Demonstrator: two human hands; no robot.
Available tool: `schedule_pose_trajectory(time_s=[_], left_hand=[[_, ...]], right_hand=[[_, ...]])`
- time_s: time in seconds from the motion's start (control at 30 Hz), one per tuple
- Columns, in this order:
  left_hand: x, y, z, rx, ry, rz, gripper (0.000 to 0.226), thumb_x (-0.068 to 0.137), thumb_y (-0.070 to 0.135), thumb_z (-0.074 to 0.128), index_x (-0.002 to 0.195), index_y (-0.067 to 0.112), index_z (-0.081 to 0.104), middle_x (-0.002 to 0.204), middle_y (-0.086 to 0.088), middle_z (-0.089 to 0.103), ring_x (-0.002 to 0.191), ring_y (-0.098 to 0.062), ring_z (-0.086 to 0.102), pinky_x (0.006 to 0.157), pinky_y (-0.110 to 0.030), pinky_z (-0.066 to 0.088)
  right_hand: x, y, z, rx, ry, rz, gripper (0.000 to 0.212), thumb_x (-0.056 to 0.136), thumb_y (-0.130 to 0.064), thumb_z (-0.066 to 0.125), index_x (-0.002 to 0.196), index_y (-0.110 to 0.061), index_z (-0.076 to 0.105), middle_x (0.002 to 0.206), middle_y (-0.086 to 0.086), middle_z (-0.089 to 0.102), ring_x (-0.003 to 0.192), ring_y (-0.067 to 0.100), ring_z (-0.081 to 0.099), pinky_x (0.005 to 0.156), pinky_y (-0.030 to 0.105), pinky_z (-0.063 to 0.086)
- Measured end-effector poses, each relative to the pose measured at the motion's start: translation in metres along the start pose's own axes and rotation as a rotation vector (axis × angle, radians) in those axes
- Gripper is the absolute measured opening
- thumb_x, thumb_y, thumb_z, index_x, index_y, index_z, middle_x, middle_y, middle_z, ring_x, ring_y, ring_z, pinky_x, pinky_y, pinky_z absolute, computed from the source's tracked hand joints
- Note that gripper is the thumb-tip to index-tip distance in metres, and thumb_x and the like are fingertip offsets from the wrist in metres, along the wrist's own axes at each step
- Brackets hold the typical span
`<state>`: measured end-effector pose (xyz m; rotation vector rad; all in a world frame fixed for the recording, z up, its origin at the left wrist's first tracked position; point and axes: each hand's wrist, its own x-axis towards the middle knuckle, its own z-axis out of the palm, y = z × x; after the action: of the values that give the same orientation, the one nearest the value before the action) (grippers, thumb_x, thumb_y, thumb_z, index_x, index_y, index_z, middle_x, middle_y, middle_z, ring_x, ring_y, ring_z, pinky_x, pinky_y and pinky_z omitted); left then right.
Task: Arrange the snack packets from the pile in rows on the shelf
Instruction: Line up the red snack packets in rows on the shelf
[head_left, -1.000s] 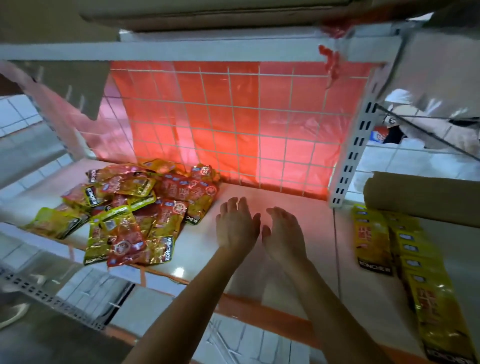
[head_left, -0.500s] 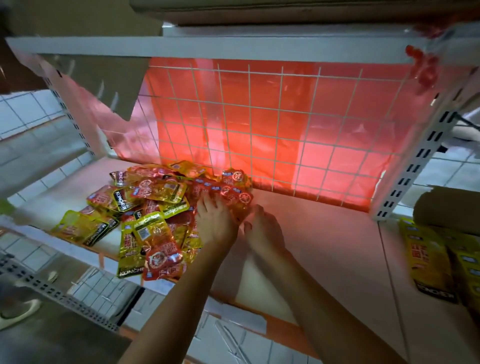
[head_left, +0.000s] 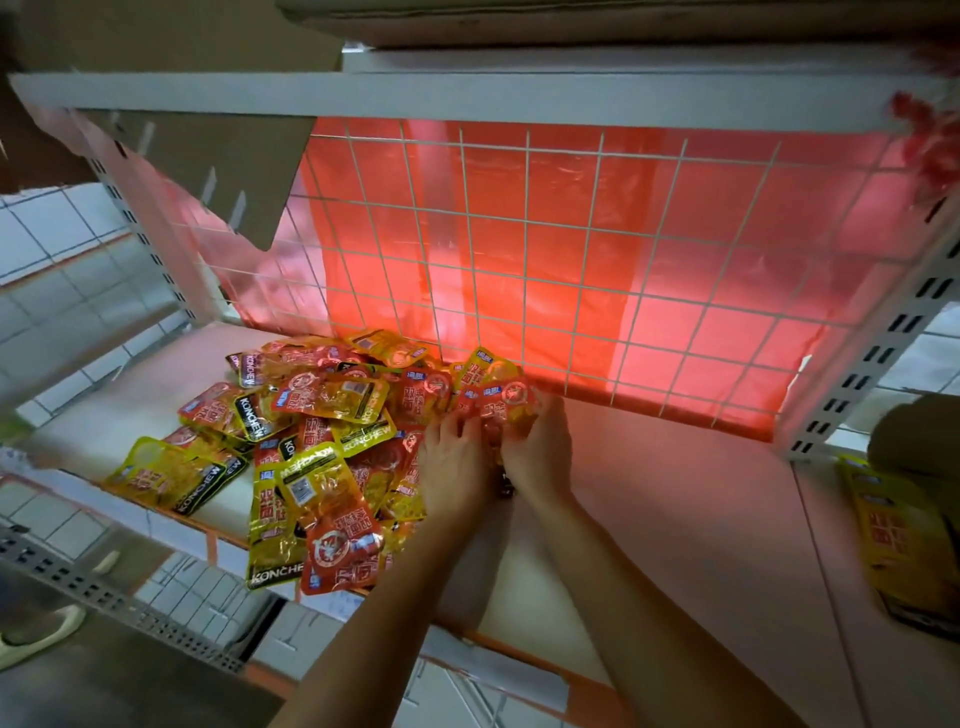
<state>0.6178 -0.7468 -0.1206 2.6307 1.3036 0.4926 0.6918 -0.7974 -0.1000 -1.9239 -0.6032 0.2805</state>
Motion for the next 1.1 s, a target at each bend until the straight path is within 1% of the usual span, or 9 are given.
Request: schedule_pose_trajectory(time_s=[0.1, 0.2, 0.27, 0.37, 0.53, 0.73, 0.9, 1.0, 1.1], left_hand=[[0.002, 0.005, -0.001, -0.031, -0.056, 0.006, 0.042, 0.099, 0.031, 0.043, 0.14, 0.029, 0.043, 0.147, -0.007, 0.038, 0.133, -0.03, 0.034, 0.106, -0.041, 0.032], [0.004, 0.009, -0.004, -0.042, -0.111, -0.028, 0.042, 0.099, 0.036, 0.042, 0.14, 0.042, 0.039, 0.152, -0.011, 0.028, 0.137, -0.035, 0.027, 0.108, -0.048, 0.027], [0.006, 0.012, -0.006, -0.013, -0.127, -0.051, 0.043, 0.099, 0.036, 0.043, 0.14, 0.046, 0.036, 0.151, -0.01, 0.03, 0.137, -0.036, 0.028, 0.107, -0.05, 0.026], [0.009, 0.017, -0.007, -0.027, -0.083, -0.057, 0.046, 0.096, 0.029, 0.047, 0.14, 0.037, 0.037, 0.135, -0.011, 0.047, 0.125, -0.035, 0.041, 0.099, -0.049, 0.033], [0.014, 0.031, -0.006, -0.299, 0.03, 0.043, 0.04, 0.092, 0.01, 0.051, 0.131, 0.015, 0.054, 0.115, -0.017, 0.06, 0.105, -0.037, 0.054, 0.083, -0.041, 0.043], [0.006, 0.057, 0.002, -0.417, 0.142, 0.178, 0.018, 0.089, 0.017, 0.061, 0.105, 0.011, 0.067, 0.098, -0.012, 0.067, 0.092, -0.034, 0.059, 0.07, -0.036, 0.04], [-0.004, 0.089, 0.012, -0.513, 0.01, 0.092, 0.034, 0.096, 0.042, 0.049, 0.1, 0.012, 0.066, 0.09, -0.009, 0.07, 0.086, -0.029, 0.064, 0.063, -0.033, 0.038], [-0.012, 0.117, 0.016, -0.636, -0.14, 0.082, 0.039, 0.1, 0.042, 0.04, 0.077, 0.018, 0.06, 0.068, 0.001, 0.061, 0.068, -0.021, 0.06, 0.055, -0.028, 0.033], [-0.018, 0.146, 0.023, -0.721, -0.217, 0.077, 0.039, 0.101, 0.039, 0.04, 0.074, 0.016, 0.058, 0.071, -0.001, 0.06, 0.07, -0.021, 0.058, 0.057, -0.026, 0.036]], right_hand=[[0.007, 0.007, -0.004, 0.016, 0.006, 0.095, 0.055, 0.08, -0.009, 0.064, 0.132, -0.007, 0.046, 0.13, 0.013, 0.052, 0.121, 0.03, 0.051, 0.099, 0.036, 0.041], [0.011, 0.018, -0.008, 0.053, 0.003, 0.194, 0.062, 0.078, -0.014, 0.071, 0.133, -0.012, 0.044, 0.129, 0.01, 0.056, 0.12, 0.028, 0.053, 0.098, 0.035, 0.043], [0.013, 0.022, -0.011, 0.079, 0.018, 0.233, 0.052, 0.084, -0.02, 0.066, 0.131, -0.015, 0.045, 0.126, 0.009, 0.059, 0.116, 0.028, 0.056, 0.094, 0.034, 0.045], [0.016, 0.025, -0.017, 0.11, 0.06, 0.273, 0.038, 0.091, -0.026, 0.056, 0.127, -0.015, 0.048, 0.124, 0.01, 0.061, 0.113, 0.03, 0.058, 0.094, 0.038, 0.047], [0.021, 0.034, -0.033, 0.261, 0.071, 0.382, 0.036, 0.087, -0.02, 0.061, 0.122, -0.017, 0.056, 0.115, 0.008, 0.066, 0.101, 0.025, 0.064, 0.089, 0.044, 0.053], [0.017, 0.04, -0.071, 0.511, 0.067, 0.409, 0.038, 0.074, 0.009, 0.058, 0.108, -0.006, 0.065, 0.101, 0.016, 0.07, 0.092, 0.035, 0.068, 0.083, 0.05, 0.056], [0.005, 0.039, -0.113, 0.702, 0.119, 0.337, 0.039, 0.073, 0.019, 0.053, 0.103, -0.004, 0.062, 0.098, 0.019, 0.069, 0.09, 0.034, 0.067, 0.077, 0.042, 0.056], [0.002, 0.043, -0.142, 0.721, 0.179, 0.315, 0.04, 0.076, 0.015, 0.057, 0.108, -0.01, 0.06, 0.101, 0.012, 0.068, 0.09, 0.025, 0.066, 0.072, 0.035, 0.055], [-0.002, 0.054, -0.171, 0.712, 0.273, 0.272, 0.038, 0.075, 0.016, 0.056, 0.1, -0.013, 0.06, 0.095, 0.01, 0.067, 0.086, 0.025, 0.065, 0.069, 0.033, 0.053]])
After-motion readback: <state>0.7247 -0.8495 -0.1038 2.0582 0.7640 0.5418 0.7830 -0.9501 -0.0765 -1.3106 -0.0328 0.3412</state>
